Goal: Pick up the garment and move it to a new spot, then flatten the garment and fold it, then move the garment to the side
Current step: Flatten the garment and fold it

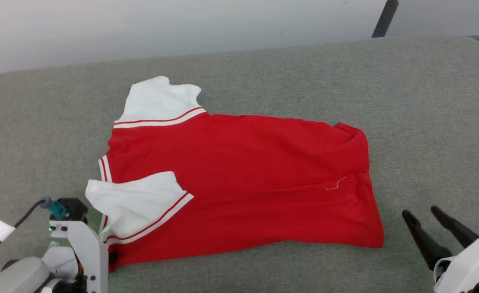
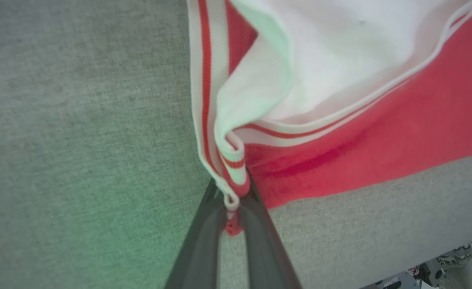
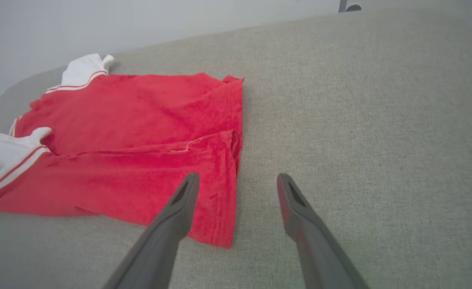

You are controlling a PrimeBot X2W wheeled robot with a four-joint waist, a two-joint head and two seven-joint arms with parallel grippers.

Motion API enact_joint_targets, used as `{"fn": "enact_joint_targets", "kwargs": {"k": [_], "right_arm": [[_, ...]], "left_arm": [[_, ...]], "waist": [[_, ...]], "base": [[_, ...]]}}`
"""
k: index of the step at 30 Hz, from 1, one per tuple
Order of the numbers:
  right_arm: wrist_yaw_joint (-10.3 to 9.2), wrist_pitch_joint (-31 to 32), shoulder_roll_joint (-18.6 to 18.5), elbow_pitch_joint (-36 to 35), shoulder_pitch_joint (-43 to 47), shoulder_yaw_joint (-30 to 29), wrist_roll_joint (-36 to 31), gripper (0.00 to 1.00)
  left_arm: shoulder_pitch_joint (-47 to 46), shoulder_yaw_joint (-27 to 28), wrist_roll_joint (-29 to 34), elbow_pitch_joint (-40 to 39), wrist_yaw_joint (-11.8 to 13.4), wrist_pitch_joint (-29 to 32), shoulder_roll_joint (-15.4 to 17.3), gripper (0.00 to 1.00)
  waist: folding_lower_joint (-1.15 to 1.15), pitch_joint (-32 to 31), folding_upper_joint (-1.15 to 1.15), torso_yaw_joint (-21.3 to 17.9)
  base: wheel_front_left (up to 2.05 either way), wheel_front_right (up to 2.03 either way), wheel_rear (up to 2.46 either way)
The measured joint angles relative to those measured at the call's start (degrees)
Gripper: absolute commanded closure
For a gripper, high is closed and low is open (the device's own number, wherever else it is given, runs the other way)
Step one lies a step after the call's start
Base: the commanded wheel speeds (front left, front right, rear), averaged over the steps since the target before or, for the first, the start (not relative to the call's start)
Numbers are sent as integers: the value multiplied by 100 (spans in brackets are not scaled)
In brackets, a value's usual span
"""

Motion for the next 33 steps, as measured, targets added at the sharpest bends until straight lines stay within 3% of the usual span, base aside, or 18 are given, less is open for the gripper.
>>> {"fn": "enact_joint_targets", "kwargs": {"k": [10,24,26,33], "right_arm": [[0,1078,-18,400,-342,108,-80,0],[0,1545,-80,1603,-759,467,-85,0],[0,1592,-123,1693,-821,516,-54,100],[2,1624,-234,1942,-921,584,87,100]], "left_arm": [[-197,-86,163,13,-81,21,-207,100],[-458,-162,337,160,-234,18,-533,100],[-462,-160,336,186,-248,3,-566,100],[-459,-164,321,292,-309,-33,-632,100]], "waist": [[0,65,0,230],[0,185,0,627],[0,188,0,652],[0,142,0,678]], "base": [[0,0,0],[0,0,0],[0,0,0],[0,0,0]]}}
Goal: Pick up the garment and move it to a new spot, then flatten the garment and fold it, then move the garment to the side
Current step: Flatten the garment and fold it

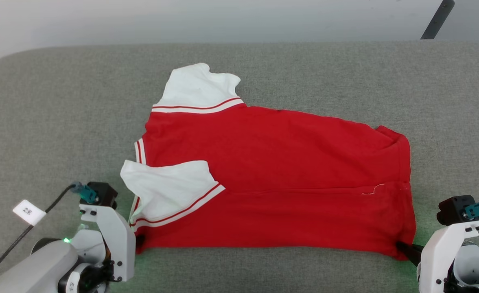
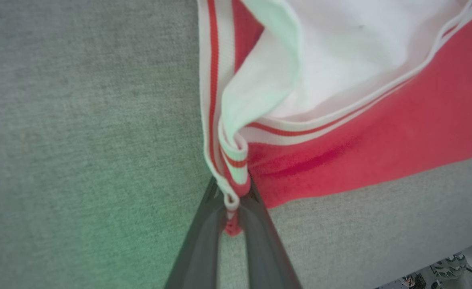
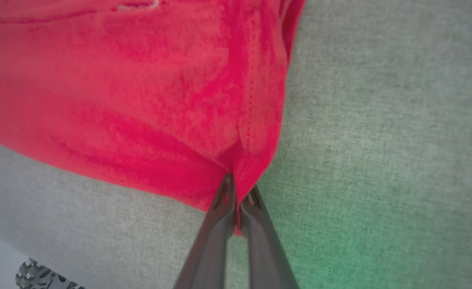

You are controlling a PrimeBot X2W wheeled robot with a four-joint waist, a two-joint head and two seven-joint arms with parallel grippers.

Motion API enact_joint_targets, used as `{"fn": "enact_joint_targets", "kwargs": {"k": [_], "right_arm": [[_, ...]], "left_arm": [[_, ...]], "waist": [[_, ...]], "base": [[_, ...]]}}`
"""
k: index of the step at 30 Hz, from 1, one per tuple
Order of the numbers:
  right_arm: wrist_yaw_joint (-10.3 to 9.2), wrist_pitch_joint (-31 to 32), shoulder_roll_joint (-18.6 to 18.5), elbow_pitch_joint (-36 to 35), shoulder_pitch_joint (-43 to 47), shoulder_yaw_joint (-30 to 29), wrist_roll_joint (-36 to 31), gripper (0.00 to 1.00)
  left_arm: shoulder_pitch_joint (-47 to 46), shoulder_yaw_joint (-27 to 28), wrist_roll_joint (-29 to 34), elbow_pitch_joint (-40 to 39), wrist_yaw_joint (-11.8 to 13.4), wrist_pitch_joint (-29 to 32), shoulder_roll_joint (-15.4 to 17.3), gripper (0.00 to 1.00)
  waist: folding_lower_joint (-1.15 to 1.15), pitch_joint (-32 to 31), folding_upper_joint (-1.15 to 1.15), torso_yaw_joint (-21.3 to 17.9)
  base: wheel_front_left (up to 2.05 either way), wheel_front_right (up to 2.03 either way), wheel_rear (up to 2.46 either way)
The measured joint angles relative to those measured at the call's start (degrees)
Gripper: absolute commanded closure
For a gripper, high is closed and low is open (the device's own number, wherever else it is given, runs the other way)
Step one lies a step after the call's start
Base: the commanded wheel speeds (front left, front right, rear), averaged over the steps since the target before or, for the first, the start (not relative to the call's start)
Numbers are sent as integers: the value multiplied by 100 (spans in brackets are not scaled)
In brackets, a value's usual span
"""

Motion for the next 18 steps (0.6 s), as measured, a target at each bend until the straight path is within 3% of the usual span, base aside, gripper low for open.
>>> {"fn": "enact_joint_targets", "kwargs": {"k": [12,18], "right_arm": [[0,-114,-171,77,-15,46,140,100],[0,10,-349,-124,39,52,147,100]], "left_arm": [[80,-19,-57,10,-23,11,-5,100],[155,-59,-58,-227,88,104,130,100]], "waist": [[0,-172,0,7],[0,-316,0,24]], "base": [[0,0,0],[0,0,0]]}}
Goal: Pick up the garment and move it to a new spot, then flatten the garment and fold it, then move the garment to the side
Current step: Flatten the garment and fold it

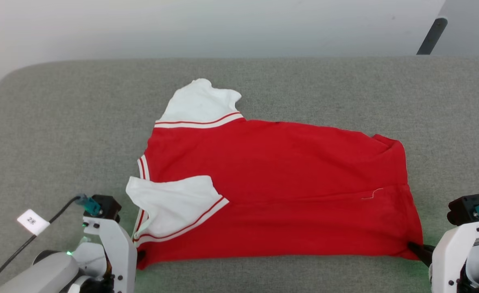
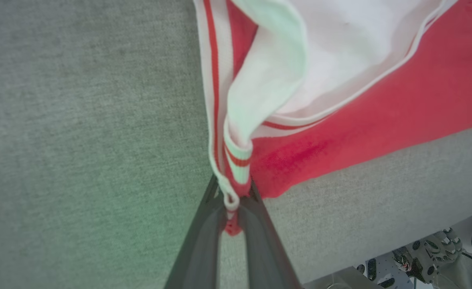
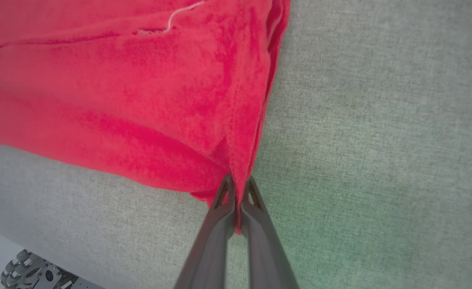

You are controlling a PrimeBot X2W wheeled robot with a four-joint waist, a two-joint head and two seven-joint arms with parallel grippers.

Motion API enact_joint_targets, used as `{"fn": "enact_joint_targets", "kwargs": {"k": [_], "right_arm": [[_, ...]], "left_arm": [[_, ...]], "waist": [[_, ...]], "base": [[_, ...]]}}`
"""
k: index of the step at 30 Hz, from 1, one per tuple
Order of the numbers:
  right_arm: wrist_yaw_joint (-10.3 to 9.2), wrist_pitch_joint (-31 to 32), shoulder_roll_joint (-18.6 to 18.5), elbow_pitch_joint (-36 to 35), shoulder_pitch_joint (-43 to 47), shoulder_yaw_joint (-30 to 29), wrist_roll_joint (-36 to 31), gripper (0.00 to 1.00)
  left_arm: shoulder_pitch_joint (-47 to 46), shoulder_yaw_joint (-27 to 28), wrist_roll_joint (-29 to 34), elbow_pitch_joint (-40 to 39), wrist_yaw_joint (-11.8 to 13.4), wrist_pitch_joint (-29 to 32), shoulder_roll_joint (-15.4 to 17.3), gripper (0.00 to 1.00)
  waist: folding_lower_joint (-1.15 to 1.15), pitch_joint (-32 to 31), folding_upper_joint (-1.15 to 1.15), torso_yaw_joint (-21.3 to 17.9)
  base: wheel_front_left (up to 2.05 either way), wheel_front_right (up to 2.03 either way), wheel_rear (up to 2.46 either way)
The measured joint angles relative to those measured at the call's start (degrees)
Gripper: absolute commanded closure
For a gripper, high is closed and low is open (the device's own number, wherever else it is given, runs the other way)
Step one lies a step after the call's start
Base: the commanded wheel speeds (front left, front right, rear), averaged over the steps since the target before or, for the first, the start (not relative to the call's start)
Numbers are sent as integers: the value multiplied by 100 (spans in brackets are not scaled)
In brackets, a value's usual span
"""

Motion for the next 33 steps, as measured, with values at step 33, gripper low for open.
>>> {"fn": "enact_joint_targets", "kwargs": {"k": [33], "right_arm": [[0,1103,266,-1159,1169,-678,-153,100]], "left_arm": [[789,-140,-310,-1062,788,216,415,91]], "waist": [[0,-273,0,-15]], "base": [[0,0,0]]}}
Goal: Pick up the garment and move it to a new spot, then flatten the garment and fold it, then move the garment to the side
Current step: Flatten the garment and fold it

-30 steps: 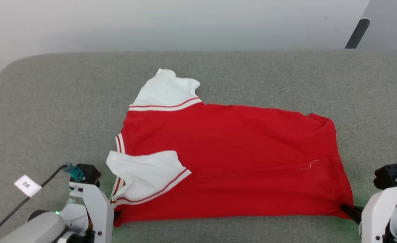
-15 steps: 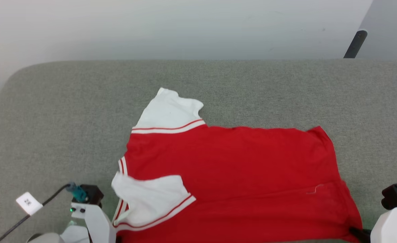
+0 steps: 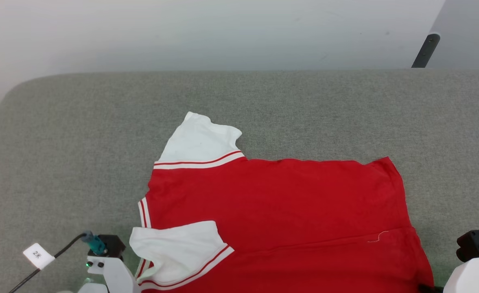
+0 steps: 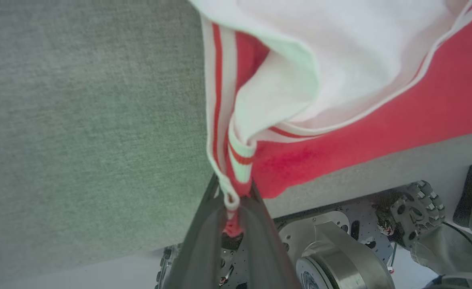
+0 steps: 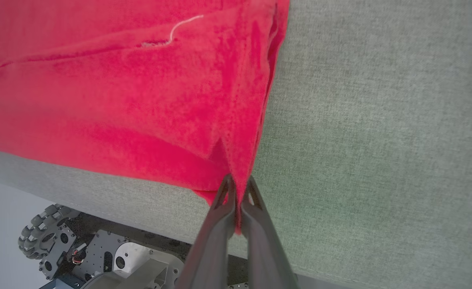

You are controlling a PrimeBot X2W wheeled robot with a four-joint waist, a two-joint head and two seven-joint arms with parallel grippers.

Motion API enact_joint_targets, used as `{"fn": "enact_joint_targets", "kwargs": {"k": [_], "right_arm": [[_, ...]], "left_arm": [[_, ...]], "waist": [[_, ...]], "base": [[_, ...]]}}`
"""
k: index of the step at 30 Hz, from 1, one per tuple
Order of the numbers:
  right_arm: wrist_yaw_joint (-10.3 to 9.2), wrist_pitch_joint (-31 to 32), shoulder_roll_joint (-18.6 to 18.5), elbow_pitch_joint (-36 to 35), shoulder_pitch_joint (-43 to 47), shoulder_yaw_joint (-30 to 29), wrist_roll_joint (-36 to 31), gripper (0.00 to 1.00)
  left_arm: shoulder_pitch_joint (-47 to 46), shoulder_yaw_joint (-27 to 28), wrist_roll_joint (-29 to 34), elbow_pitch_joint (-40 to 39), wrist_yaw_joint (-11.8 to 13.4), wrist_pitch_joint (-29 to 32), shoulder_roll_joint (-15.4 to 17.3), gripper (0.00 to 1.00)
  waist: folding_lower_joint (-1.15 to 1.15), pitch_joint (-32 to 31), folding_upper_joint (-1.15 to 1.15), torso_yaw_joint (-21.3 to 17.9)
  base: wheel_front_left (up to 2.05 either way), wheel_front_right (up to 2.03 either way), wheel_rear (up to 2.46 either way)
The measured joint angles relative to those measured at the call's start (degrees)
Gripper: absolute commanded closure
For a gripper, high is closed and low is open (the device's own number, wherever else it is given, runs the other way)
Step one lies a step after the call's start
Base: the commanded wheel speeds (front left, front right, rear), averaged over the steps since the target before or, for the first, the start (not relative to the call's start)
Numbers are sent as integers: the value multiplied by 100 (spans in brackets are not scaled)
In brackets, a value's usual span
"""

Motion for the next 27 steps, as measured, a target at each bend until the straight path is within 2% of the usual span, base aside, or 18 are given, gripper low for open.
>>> {"fn": "enact_joint_targets", "kwargs": {"k": [1,2,3,4,5,7,8,16,20,22,27], "right_arm": [[0,0,3,2,-1,8,-4,100],[0,-4,5,1,-1,15,-7,97],[0,-34,7,1,-3,14,-18,70],[0,-34,7,1,-9,11,-22,60],[0,-32,8,0,-11,12,-23,54],[0,-14,16,-13,-11,9,-41,9],[0,3,23,-27,-11,8,-46,0],[-1,-1,113,-264,-20,-91,-105,0],[-1,-270,144,-482,-105,-102,-140,0],[-1,-554,144,-586,-204,-94,-185,0],[-1,-1378,121,-691,-498,116,-346,0]], "left_arm": [[-1,3,0,25,-1,-18,-12,77],[-5,2,18,53,-16,-23,-13,77],[-7,18,20,76,-16,-59,-14,23],[-10,51,16,100,-10,-91,-16,0],[-18,63,16,113,3,-90,-13,0],[-19,73,24,112,14,-99,9,0],[-24,79,49,105,52,-120,32,0],[-311,223,276,-268,146,-111,405,0],[-700,342,533,-525,148,-118,590,0],[-967,416,756,-564,87,-189,624,0],[-1580,505,1195,-394,-245,-279,575,0]], "waist": [[0,1,0,-3],[0,2,0,-6],[0,2,0,-8],[0,0,0,-9],[0,-4,0,-11],[0,-13,0,-16],[0,-17,0,-20],[0,-4,0,-103],[0,40,0,-193],[0,73,0,-249],[0,166,0,-443]], "base": [[0,0,0],[0,0,0],[0,0,0],[0,0,0],[0,0,0],[0,0,0],[0,0,0],[0,0,0],[0,0,0],[0,0,0],[0,0,0]]}}
